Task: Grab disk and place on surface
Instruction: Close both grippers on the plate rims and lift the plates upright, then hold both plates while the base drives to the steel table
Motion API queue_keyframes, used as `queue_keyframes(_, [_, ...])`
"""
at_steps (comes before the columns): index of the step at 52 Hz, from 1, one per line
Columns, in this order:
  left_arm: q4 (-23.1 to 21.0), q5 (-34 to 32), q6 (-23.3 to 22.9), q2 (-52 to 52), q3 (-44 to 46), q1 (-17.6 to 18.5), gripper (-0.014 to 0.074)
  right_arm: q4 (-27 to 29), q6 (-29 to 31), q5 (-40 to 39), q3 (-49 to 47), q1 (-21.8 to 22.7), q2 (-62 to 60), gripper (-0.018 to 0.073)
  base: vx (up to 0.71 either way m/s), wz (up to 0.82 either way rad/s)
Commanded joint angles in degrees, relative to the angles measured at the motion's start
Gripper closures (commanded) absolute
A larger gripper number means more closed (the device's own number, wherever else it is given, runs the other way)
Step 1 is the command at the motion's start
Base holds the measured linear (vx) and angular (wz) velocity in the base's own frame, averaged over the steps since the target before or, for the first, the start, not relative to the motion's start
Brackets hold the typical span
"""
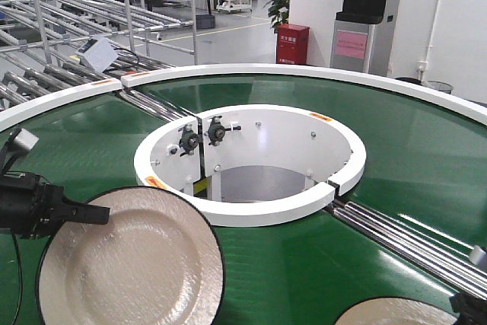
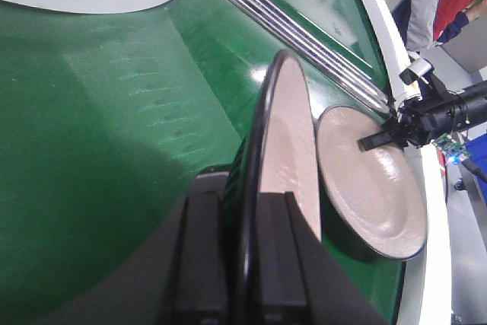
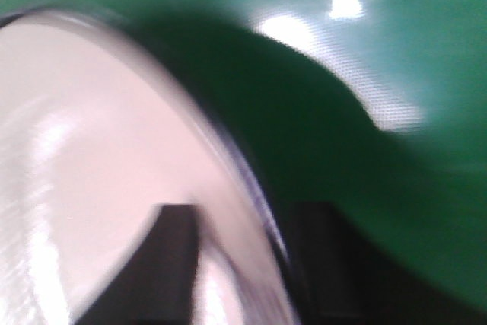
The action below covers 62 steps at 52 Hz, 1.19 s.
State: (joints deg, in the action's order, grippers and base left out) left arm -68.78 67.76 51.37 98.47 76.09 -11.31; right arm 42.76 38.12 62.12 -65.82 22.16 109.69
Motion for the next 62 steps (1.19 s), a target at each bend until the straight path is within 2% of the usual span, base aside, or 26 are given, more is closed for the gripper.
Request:
queue_keyframes(1, [-8.26, 2.66, -0.52, -3.38, 1.52, -0.14, 0.0604, 3.07, 1.18, 1.4, -1.39, -0.29, -2.79, 0.0575, 0.0, 0.0])
queue_keyframes(7, [-8.26, 2.23, -0.52, -3.38, 1.52, -0.14, 0.0604, 3.59, 0.75, 3.23, -1.39, -0.02, -3.41, 0.0573, 0.0, 0.0])
queue_keyframes(17, [-8.64, 1.64, -1.19, -3.38, 1.52, -0.14, 0.0604, 11.78, 0.75, 4.08, -1.52, -0.02, -8.86, 0.0569, 0.0, 0.0])
queue_keyframes(30, [-16.77, 3.23, -2.51, -3.49, 1.52, -1.13, 0.0604, 20.09, -2.77, 4.27, -1.58, -0.02, -20.37, 0.0568, 0.0, 0.0])
queue_keyframes(44, [-23.64, 4.66, -9.36, -3.58, 1.52, -4.14, 0.0604, 26.67, -6.41, 2.17, -1.58, -0.02, -30.97, 0.0568, 0.0, 0.0])
queue_keyframes(52, [-24.29, 4.66, -10.76, -5.47, 1.52, -4.14, 0.0604, 30.76, -6.98, 2.15, -1.58, -0.02, -34.01, 0.0568, 0.0, 0.0])
queue_keyframes(62, [-24.06, 4.66, -11.24, -9.99, 1.52, -4.14, 0.0604, 33.02, -7.04, 2.68, -1.58, -0.02, -35.42, 0.0568, 0.0, 0.0])
